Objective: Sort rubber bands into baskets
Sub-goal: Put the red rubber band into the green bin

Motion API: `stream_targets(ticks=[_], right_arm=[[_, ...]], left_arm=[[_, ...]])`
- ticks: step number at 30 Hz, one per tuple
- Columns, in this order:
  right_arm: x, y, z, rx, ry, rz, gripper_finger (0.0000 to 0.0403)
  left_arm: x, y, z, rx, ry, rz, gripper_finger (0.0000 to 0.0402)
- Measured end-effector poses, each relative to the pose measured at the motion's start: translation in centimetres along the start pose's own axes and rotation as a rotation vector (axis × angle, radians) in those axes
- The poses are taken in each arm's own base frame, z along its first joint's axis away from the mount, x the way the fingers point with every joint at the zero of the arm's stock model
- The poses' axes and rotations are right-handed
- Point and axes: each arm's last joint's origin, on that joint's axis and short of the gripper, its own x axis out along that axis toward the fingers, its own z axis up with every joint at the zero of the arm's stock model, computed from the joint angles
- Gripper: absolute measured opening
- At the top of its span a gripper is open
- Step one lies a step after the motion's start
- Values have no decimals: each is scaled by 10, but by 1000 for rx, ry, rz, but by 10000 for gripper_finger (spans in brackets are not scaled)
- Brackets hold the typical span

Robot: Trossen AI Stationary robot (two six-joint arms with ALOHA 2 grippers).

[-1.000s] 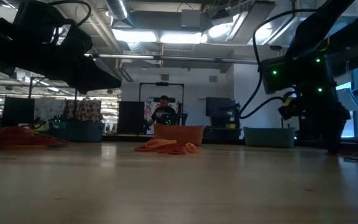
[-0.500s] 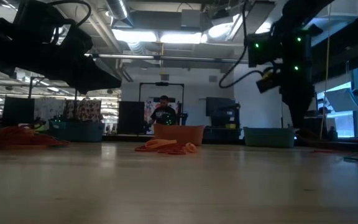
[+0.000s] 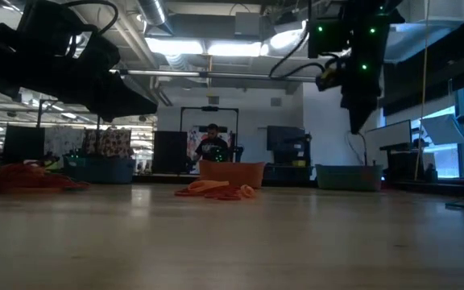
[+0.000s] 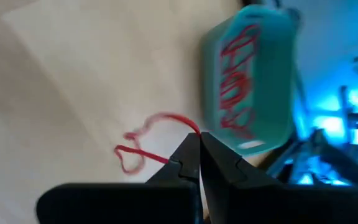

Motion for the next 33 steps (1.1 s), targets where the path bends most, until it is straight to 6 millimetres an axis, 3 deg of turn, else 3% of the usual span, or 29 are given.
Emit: stream_targets(ticks=[8,17,24,33], right_arm=[[-8,-17,10,-30,-52,-195,10],[10,-52,15,39,-19,-281,10],[23,-78,18,108,-27,-269,10],[35,-99,16,183,-37,-133,10]], left_arm=[[0,0,0,0,0,0,45],[0,0,0,0,0,0,45],[0,0,0,0,0,0,45],[0,0,0,1,0,0,45]])
